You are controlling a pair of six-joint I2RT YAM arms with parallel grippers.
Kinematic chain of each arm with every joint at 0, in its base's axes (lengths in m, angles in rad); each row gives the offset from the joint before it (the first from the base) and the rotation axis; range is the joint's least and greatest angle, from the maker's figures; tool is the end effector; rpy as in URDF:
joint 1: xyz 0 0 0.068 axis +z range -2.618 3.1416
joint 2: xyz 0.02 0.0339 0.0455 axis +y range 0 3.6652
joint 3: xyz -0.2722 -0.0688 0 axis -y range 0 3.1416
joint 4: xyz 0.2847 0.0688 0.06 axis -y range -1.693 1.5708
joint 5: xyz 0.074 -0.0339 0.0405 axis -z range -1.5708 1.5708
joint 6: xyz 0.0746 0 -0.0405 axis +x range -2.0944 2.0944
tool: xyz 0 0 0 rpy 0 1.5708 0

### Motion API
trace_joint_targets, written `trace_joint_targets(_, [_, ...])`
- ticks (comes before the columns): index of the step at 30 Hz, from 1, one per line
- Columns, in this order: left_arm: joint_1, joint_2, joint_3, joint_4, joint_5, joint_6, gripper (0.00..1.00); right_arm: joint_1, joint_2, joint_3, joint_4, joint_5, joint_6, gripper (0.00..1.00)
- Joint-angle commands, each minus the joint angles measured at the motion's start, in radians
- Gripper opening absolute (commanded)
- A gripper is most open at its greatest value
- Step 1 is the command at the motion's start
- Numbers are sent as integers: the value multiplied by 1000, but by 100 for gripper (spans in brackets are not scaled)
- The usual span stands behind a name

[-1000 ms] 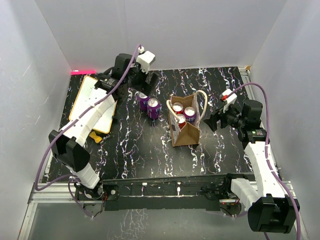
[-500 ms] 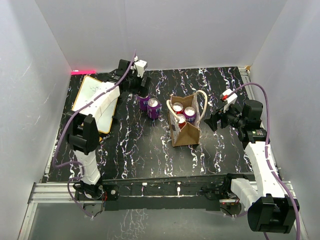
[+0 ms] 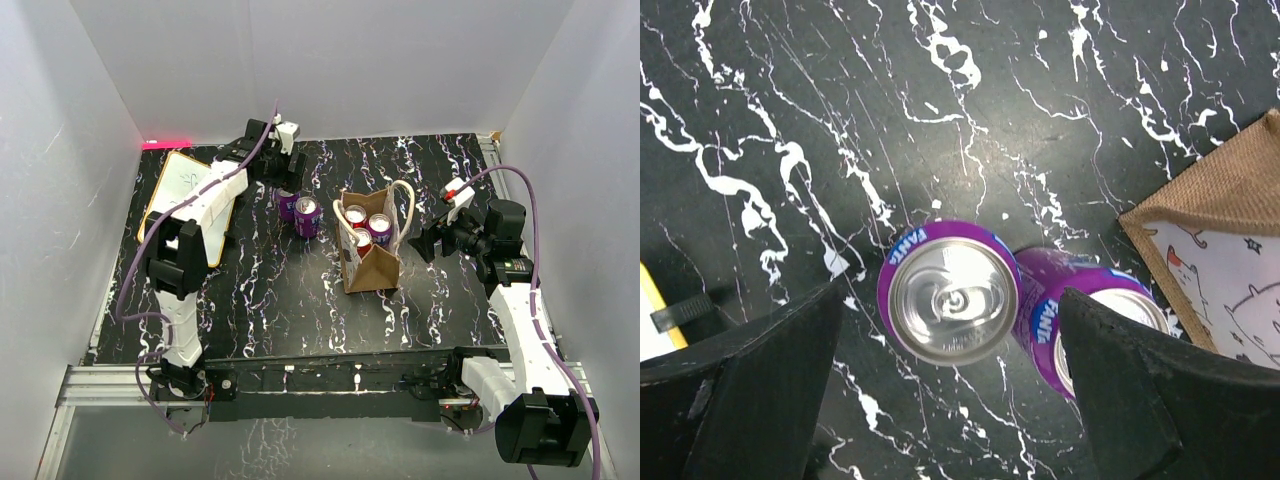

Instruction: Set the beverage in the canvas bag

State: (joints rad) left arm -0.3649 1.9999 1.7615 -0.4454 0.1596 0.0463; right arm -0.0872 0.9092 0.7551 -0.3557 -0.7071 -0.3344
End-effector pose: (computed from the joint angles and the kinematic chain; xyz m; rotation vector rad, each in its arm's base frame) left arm 0.4988 -0.2033 0.2588 0.5470 2.2010 -0.3497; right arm 0.2606 0.0259 0.2801 -0.6541 1.8682 0.4607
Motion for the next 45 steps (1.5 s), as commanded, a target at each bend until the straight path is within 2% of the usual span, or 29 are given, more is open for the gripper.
trace_joint_targets(1, [-4, 42, 57, -5, 26, -18, 85, -4, -12, -3, 58, -6, -1, 81])
trace_joint_targets(13, [-3, 110, 47, 2, 27, -18, 81, -4, -19, -3, 57, -6, -3, 81])
trace_joint_targets(17, [-3, 114, 30, -2, 31, -12, 77, -5, -21, -5, 57, -5, -3, 81])
trace_joint_targets(20, [-4, 101, 25, 6, 33, 2, 69, -3, -21, -5, 58, -5, -3, 81])
trace_joint_targets(24, [-3, 78, 32, 1, 43, 39, 47, -4, -23, -5, 58, 0, -3, 81])
trace_joint_targets(29, [-4, 17, 30, 0, 15, 93, 31, -3, -23, -5, 58, 0, -3, 81])
trace_joint_targets(33, [-3, -59, 36, 10, -17, 140, 1, -3, -22, -5, 59, -7, -2, 81])
trace_joint_targets(39, [-3, -183, 41, 62, -27, 165, 0, -4, -23, -5, 57, -16, -2, 81])
trace_joint_targets(45, [-25, -297, 62, 104, 15, 128, 0, -4, -24, -5, 57, -20, -2, 81])
